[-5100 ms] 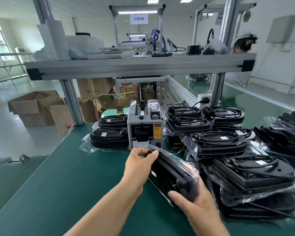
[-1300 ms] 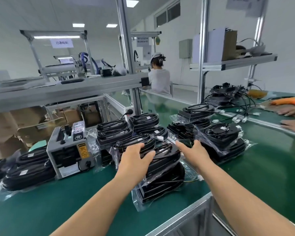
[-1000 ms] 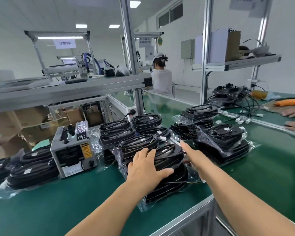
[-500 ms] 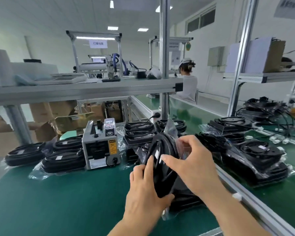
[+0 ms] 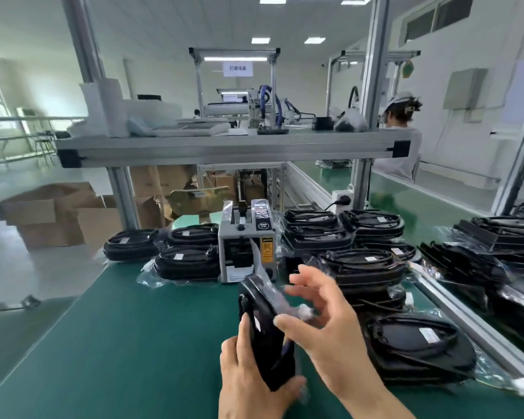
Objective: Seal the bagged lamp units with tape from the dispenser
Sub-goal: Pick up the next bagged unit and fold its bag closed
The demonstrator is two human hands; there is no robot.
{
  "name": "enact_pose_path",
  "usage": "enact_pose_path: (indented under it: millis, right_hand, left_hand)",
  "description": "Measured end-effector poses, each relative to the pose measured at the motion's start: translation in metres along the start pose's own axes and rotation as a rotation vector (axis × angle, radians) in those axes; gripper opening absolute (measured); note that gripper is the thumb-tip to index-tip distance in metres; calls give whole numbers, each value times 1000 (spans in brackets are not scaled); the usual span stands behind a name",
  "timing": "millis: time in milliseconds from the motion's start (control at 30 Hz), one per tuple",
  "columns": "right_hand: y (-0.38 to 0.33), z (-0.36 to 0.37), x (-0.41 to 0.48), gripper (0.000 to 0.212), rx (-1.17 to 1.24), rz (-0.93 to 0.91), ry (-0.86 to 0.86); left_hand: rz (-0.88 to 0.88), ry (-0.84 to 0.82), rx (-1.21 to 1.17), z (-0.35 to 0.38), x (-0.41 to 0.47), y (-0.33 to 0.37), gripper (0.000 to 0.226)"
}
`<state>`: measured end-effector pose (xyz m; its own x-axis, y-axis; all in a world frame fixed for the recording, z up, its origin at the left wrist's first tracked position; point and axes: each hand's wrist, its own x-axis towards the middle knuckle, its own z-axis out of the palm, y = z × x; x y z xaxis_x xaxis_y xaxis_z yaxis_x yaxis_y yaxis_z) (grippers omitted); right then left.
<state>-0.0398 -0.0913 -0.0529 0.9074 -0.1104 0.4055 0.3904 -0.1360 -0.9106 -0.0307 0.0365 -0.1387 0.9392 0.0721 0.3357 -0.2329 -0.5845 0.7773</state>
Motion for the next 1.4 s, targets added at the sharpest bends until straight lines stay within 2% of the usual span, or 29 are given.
enact_pose_path:
  millis: [67,133,167,200,233,267,333,367,433,467,533,567,600,667,700,733,767,800,833,867,967,1033,1167,1400]
  right_hand:
    - [15,-6,-5,101,335,72,-14]
    - [36,-12,-14,130,369,131,-79]
    - [43,-12,-19,138,275,161,-163]
    - [48,-7,-22,138,186,198,-240]
    - [53,-4,-24,128,83,207,-295]
    - [55,-1,-24,113,29,213,-299]
    - [44,8,-19,85,-78,190,-289]
    - [38,12,-15,83,-114,155,-260]
    - [31,18,-7,96,-111,84,-111]
    - [28,20,-4,95,-119,53,-30]
    - [27,25,1,79,-125,28,107]
    - [30,25,4,70,-130,26,162]
    - [34,23,6,65,-132,31,197]
    - [42,15,8,62,-103,53,211]
    - [43,9,9,63,-91,63,203]
    - [44,4,10,64,-92,70,198]
    - [45,-1,11,64,-97,68,192]
    - [45,-4,12,64,-106,58,184]
    - [46,-6,13,63,-114,43,177]
    - [46,-7,13,63,-128,25,179]
    - [44,-1,12,56,-133,-14,217]
    - [41,4,13,51,-109,-44,256]
    - [41,2,15,50,-103,-112,298]
    - [43,1,18,48,-39,-136,303]
  left_hand:
    - [14,-22,-31,-2,3,-2,135]
    - [64,-52,31,-2,4,-3,128]
    - [85,-36,67,-1,4,-2,121]
    - [96,17,62,3,4,-3,113]
    - [84,90,14,3,4,-6,104]
    - [34,124,-55,6,4,2,96]
    - [74,133,-44,14,1,12,85]
    - [121,142,-2,19,0,15,80]
    - [100,33,20,15,3,25,71]
    - [123,26,56,8,6,24,71]
    - [245,2,119,-4,7,21,79]
    - [247,-29,145,-11,6,19,86]
    - [293,-61,241,-12,6,27,93]
    - [281,-400,340,-34,16,33,110]
    - [266,-445,299,-34,22,29,108]
    - [235,-489,208,-37,34,22,95]
    - [197,-604,82,-47,47,18,78]
    - [179,-643,-40,-55,61,18,54]
    - [141,-558,-139,-60,73,18,31]
    - [53,-444,-241,-59,87,16,18]
    - [-317,-124,-508,-40,137,16,12]
    - [-522,-19,-636,-29,174,13,12]
    - [-789,45,-777,-15,212,6,14]
    - [-934,106,-870,4,236,4,7]
